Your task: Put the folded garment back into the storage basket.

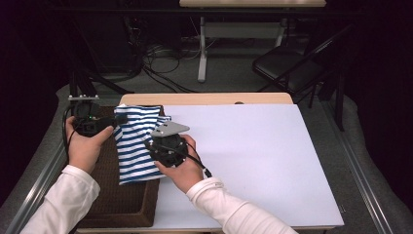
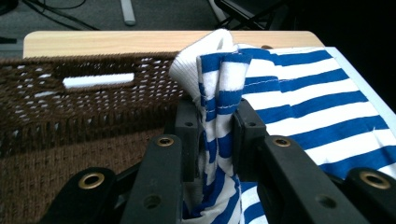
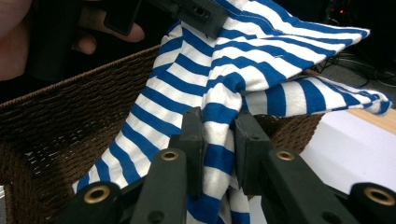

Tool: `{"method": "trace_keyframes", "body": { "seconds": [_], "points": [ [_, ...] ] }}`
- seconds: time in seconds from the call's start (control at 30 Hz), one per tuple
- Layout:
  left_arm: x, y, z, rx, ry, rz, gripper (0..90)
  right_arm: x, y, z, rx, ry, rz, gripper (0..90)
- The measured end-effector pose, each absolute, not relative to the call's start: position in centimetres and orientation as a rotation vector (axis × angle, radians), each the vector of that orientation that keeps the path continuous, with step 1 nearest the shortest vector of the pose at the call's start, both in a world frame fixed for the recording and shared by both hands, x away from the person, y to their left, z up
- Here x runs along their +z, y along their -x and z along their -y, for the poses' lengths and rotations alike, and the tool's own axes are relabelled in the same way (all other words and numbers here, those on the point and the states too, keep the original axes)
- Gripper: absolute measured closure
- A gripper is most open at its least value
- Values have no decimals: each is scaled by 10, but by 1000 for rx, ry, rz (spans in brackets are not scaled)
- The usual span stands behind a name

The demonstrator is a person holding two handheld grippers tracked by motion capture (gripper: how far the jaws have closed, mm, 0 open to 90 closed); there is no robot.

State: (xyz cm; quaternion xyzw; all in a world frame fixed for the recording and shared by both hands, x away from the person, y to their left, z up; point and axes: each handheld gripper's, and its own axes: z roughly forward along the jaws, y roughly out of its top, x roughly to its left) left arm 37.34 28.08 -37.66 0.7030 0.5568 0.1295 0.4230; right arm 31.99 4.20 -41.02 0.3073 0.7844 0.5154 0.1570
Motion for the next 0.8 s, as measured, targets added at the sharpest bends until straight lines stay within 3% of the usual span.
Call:
{"method": "trace_keyframes", "body": {
  "seconds": [0.8],
  "points": [
    [-394,-368,-306,330,-1762,-1461,758,-428,-321,-72,1450,-875,-2313,761]
  ]
}}
